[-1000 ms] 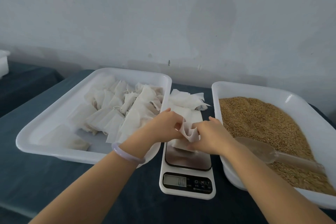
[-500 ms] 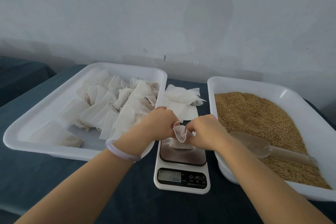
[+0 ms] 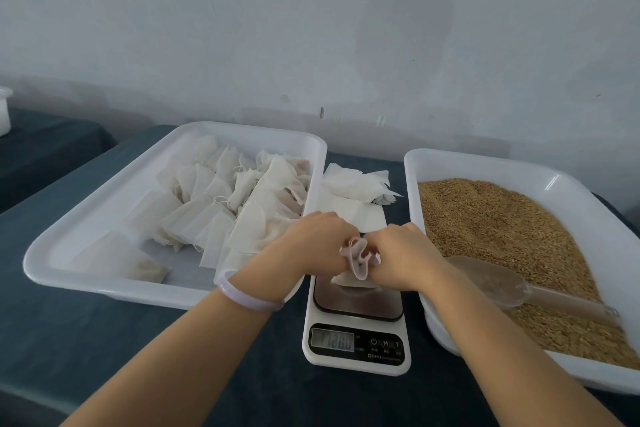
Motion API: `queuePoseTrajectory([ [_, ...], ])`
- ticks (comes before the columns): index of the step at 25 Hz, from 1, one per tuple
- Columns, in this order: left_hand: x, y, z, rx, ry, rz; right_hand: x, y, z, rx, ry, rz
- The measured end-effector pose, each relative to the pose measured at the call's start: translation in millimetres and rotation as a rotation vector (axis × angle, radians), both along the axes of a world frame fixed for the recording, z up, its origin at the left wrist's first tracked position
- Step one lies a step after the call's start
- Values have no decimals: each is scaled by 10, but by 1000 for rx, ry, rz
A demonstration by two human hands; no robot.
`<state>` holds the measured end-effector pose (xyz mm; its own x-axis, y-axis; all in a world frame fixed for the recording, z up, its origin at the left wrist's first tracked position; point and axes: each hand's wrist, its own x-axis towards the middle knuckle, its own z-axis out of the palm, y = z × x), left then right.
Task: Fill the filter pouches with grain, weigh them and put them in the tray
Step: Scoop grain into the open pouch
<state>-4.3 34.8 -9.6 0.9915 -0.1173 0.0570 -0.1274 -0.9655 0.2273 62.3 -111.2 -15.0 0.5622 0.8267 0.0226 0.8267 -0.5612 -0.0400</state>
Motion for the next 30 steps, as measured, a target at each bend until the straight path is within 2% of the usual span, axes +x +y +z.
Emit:
queuePoseTrajectory([
  [2, -39, 35, -10, -171, -70, 21, -1, -14, 6, 81, 67, -14],
  [4, -58, 48, -5, -228, -98, 38, -4, -18, 18, 119, 100, -21],
  [16, -42, 58, -35, -286, -89, 83, -43, -51, 56, 208, 214, -81],
  [30, -47, 58, -38, -314, -92, 76, -51, -45, 35, 167, 162, -105],
])
